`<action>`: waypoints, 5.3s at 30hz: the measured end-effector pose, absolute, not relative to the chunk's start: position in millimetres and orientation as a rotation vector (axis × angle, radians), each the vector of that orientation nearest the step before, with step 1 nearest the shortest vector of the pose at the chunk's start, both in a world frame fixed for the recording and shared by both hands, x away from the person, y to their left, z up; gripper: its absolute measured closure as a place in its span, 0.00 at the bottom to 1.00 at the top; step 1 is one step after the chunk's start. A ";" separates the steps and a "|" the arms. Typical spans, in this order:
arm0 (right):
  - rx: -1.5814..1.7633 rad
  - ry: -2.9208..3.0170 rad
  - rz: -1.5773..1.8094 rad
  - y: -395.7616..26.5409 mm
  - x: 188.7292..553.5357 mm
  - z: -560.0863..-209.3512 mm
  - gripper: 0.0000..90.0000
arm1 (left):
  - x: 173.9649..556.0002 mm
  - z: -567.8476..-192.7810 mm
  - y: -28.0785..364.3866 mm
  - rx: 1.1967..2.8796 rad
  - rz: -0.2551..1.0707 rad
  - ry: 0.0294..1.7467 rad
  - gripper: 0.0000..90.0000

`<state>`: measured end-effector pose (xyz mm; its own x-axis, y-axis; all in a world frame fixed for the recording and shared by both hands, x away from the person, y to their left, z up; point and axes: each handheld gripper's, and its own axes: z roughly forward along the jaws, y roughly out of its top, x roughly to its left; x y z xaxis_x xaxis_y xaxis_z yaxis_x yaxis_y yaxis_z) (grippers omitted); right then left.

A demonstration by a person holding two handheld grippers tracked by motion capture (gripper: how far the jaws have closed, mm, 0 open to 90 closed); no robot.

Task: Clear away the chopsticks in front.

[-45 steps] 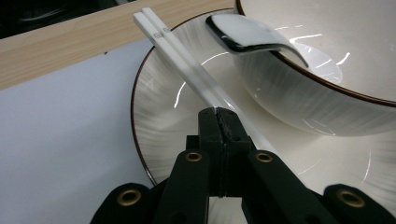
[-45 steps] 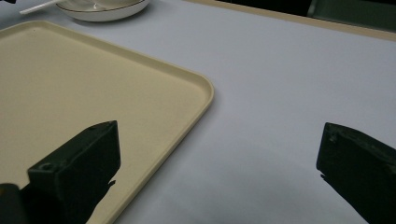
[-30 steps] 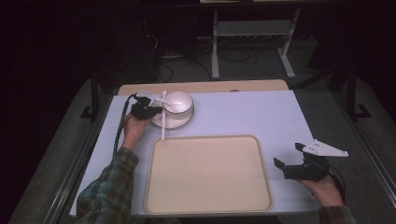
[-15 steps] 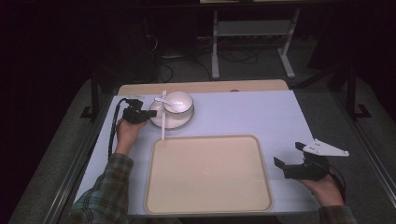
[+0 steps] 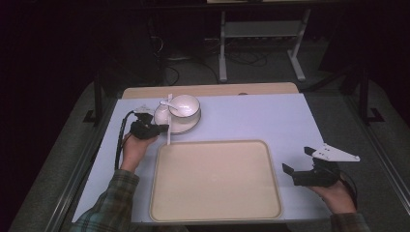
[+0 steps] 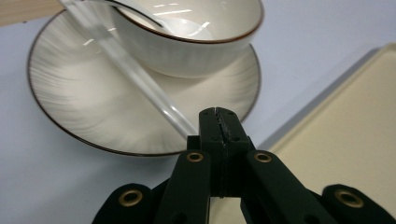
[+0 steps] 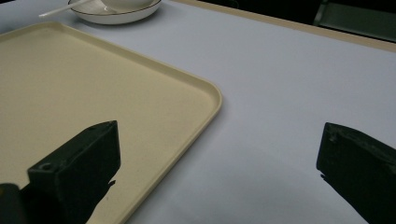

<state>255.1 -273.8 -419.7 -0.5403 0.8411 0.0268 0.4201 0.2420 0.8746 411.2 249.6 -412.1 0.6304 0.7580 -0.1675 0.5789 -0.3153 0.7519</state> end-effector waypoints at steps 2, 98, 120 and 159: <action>1.146 2.076 1.239 -272.8 255.0 -419.9 0.00 | 406.5 -411.1 245.7 2.029 0.266 1.041 1.00; 1.151 2.090 1.243 -279.0 254.0 -422.6 0.00 | 482.7 -407.8 280.1 2.069 0.385 1.204 0.90; 1.153 2.086 1.245 -280.5 253.3 -422.4 0.00 | 489.6 -424.0 272.5 2.073 0.359 1.225 0.87; 1.158 2.078 1.253 -282.8 252.2 -421.7 0.00 | 495.4 -435.7 263.7 2.085 0.396 1.303 0.91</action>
<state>252.2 -282.8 -421.7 -0.5467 0.8362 0.0433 0.4284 0.2349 0.8726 495.4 263.7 -435.7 0.4628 0.8830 -0.0783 0.6901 -0.3034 0.6570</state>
